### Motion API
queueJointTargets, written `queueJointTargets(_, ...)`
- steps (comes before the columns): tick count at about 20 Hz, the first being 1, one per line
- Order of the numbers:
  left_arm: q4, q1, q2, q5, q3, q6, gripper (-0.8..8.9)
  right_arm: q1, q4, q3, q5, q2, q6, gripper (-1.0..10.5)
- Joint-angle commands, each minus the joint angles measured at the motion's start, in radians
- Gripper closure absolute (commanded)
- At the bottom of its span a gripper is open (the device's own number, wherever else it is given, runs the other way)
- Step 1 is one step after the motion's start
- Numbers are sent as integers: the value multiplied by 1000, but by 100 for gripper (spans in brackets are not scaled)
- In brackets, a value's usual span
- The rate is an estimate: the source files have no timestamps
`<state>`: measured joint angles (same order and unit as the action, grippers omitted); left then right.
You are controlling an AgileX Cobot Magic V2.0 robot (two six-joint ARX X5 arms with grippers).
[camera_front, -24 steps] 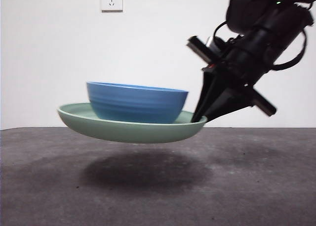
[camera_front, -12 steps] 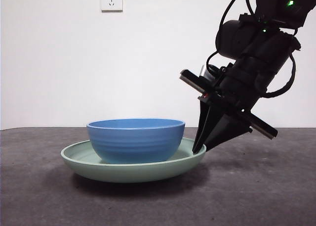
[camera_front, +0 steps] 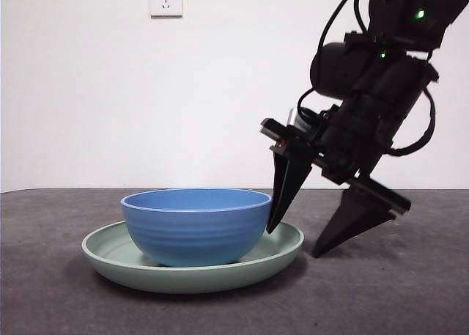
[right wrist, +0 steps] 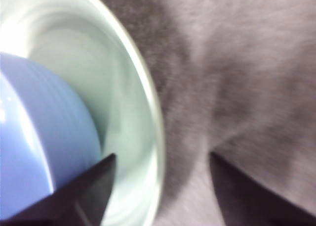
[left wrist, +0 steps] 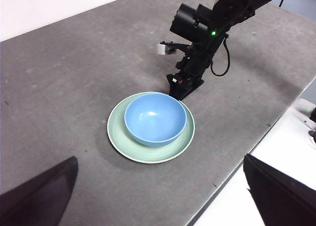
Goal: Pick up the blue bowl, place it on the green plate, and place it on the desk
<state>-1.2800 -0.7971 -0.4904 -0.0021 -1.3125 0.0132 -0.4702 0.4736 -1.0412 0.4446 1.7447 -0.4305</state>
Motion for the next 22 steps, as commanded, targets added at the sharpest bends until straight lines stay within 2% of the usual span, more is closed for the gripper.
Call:
queueJointTargets(1,9,-9,-6,-3,-12,-1,220,-1,16,-17,-81,-45,39,615)
queueJointTargets(6,9,-9,-6,-3,-12,0,219,8,87,-17,-220,-245,105,602)
queueJointTargets(8,8,-9,-6,-3,-12,5,219,9,121,-17,-244,-354,110,509)
queueJointTargets(13,-3,-9,-6,-3,-12,18,219,8,254,-18,-237,-649,111,400)
queueJointTargets(19,-17,-9,-6,-3,-12,82,220,8,523,-18,-237,-995,200,396)
queueJointTargets(22,-2,-9,-6,-3,-10,94,220,8,668,-18,-237,-1138,283,396)
